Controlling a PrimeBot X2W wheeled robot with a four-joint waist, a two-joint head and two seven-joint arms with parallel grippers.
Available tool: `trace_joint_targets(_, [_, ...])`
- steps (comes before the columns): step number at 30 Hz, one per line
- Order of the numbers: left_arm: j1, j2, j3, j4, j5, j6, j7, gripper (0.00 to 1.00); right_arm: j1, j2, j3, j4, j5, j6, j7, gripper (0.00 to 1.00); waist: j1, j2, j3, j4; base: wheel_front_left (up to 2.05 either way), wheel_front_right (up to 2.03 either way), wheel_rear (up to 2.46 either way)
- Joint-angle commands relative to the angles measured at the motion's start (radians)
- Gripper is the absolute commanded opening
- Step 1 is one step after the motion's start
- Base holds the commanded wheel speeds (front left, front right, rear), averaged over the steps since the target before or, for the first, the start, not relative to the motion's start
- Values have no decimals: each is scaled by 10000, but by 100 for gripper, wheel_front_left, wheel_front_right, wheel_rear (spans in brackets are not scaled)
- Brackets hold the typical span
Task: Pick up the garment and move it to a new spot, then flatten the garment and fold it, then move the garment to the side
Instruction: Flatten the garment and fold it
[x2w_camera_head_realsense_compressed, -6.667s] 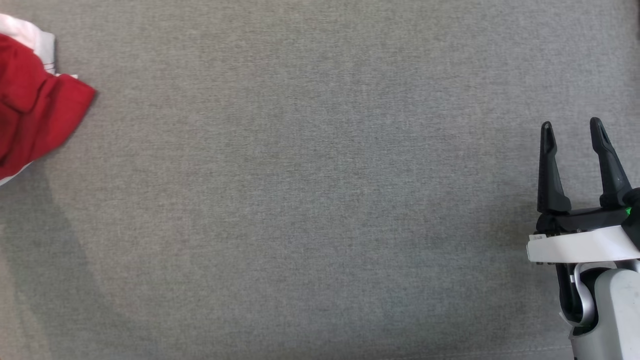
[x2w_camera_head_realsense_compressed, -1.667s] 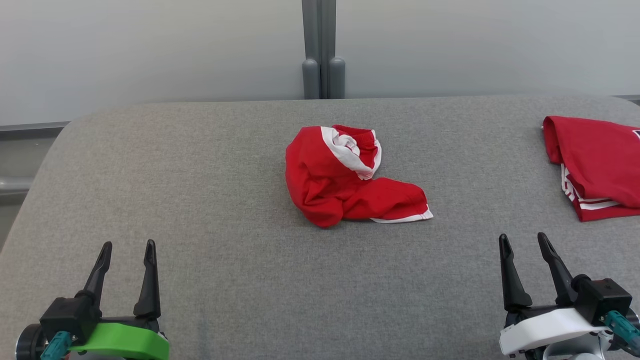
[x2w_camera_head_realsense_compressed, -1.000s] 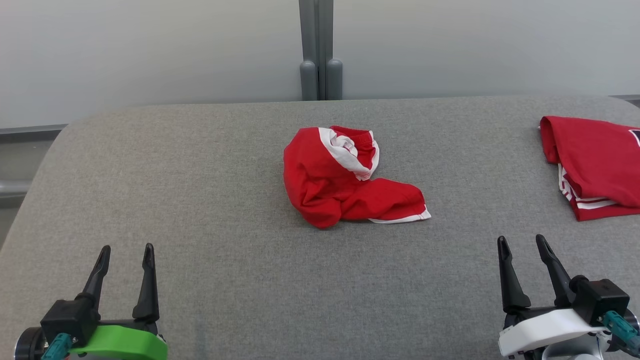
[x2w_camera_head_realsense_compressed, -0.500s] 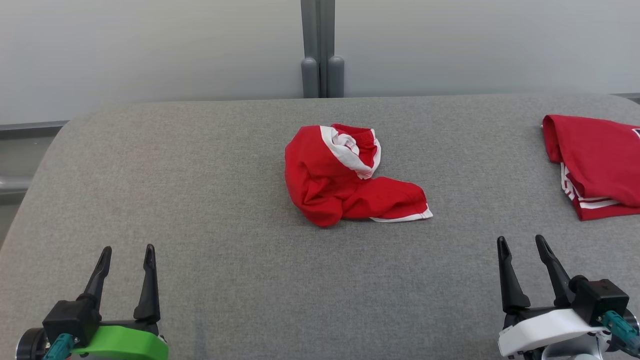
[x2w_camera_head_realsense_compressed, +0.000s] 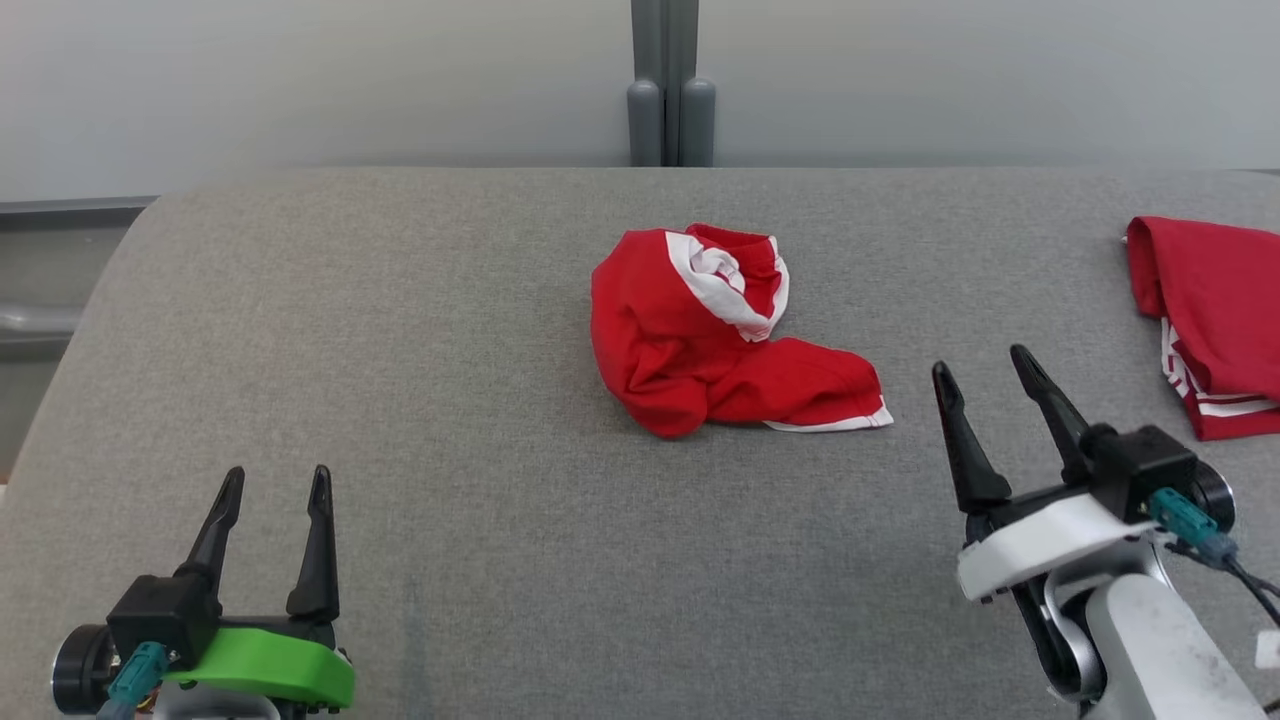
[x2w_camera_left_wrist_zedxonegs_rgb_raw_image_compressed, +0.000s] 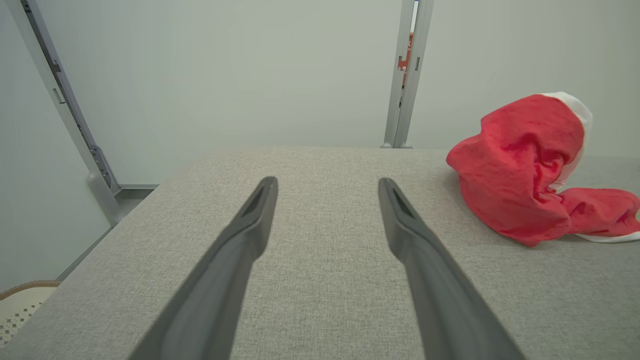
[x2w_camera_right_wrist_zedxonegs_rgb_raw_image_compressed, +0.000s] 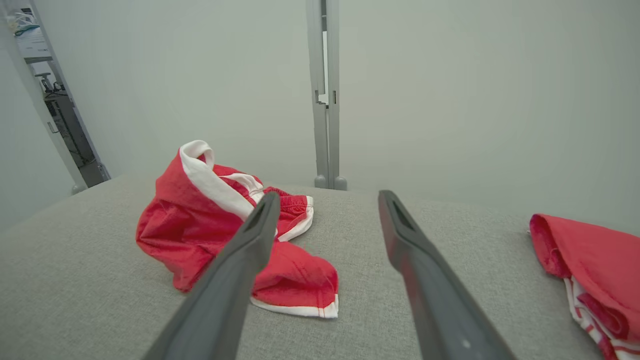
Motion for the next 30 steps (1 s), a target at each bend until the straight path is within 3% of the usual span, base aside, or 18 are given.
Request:
trace_joint_targets(1, [-234,-24,-41,25,78,-24,-28,100,-431,-142,188,176,16,-17,73,100,0,0,253,266,0,0,0])
trace_joint_targets(14, [-992,-294,-484,173,-17,-34,-17,100,-3536,-1149,2822,2425,330,-18,544,100,0,0,1303,1384,0,0,0])
trace_joint_targets(25, [-1558,-487,-1007,384,-197,-37,-18,100,-5730,-1397,5319,4863,1290,-18,497,98,0,0,1820,2123,0,0,0])
trace_joint_targets(26, [-1572,-496,-1025,404,-208,-35,-17,100,-5871,-1363,5454,5059,1417,-18,405,23,0,0,1836,2149,0,0,0])
trace_joint_targets(27, [-1573,-503,-1024,417,-219,-35,-17,100,-5947,-1330,5571,5186,1542,-18,340,0,0,0,1843,2160,0,0,0])
trace_joint_targets(30, [-1515,-517,-949,475,-231,-36,-17,100,-6060,-1324,5847,5530,1891,-18,53,0,0,0,1784,2106,0,0,0])
